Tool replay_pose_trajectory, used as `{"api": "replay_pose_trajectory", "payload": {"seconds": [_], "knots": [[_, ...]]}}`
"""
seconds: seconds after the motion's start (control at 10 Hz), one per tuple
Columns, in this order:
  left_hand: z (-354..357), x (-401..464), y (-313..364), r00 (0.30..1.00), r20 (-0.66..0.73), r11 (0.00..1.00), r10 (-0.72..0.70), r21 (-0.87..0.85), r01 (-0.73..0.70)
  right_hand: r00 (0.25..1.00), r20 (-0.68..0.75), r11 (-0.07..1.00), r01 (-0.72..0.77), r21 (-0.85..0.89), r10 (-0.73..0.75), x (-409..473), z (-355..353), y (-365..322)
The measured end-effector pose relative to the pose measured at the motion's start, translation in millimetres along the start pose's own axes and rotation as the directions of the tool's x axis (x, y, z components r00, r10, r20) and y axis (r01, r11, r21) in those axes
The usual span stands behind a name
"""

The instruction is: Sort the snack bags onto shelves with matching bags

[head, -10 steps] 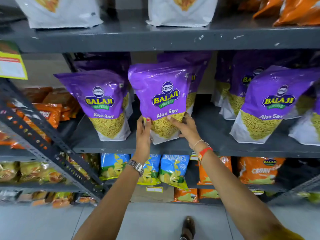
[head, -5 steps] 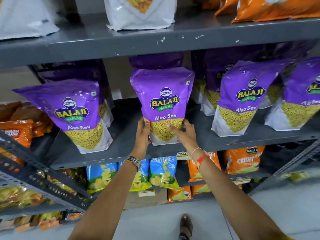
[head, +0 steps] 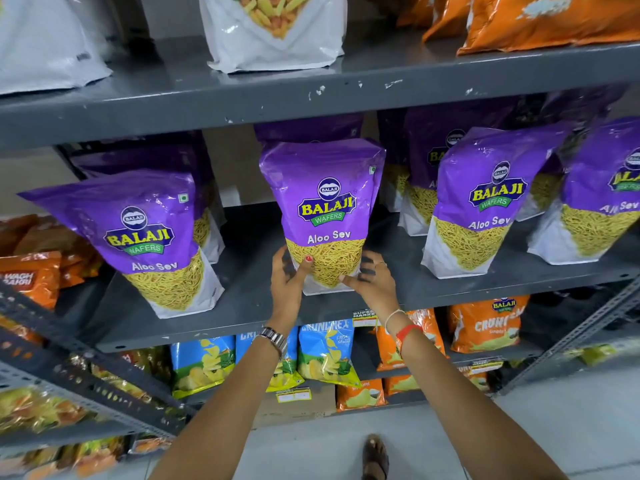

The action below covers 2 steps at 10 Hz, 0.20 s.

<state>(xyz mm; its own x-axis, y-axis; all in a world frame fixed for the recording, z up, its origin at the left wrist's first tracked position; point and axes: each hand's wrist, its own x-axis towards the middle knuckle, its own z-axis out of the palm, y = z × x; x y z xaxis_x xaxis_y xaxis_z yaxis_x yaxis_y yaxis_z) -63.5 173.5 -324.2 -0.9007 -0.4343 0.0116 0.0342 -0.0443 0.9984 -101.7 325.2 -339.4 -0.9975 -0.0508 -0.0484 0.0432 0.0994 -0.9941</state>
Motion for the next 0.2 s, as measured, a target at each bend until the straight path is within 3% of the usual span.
{"api": "replay_pose_trajectory", "payload": {"seconds": [0.1, 0.2], "knots": [[1.4, -3.8, 3.5, 1.0, 0.01, 1.0, 0.004, -0.019, -0.003, 1.0, 0.022, 1.0, -0.001, 0.001, 0.001, -1.6, -0.9, 2.2], [4.0, -10.6, 6.2, 0.997, -0.072, 0.999, -0.037, -0.011, 0.037, 0.998, -0.051, 0.993, -0.018, 0.114, 0.024, -9.6, -6.2, 1.6]]}}
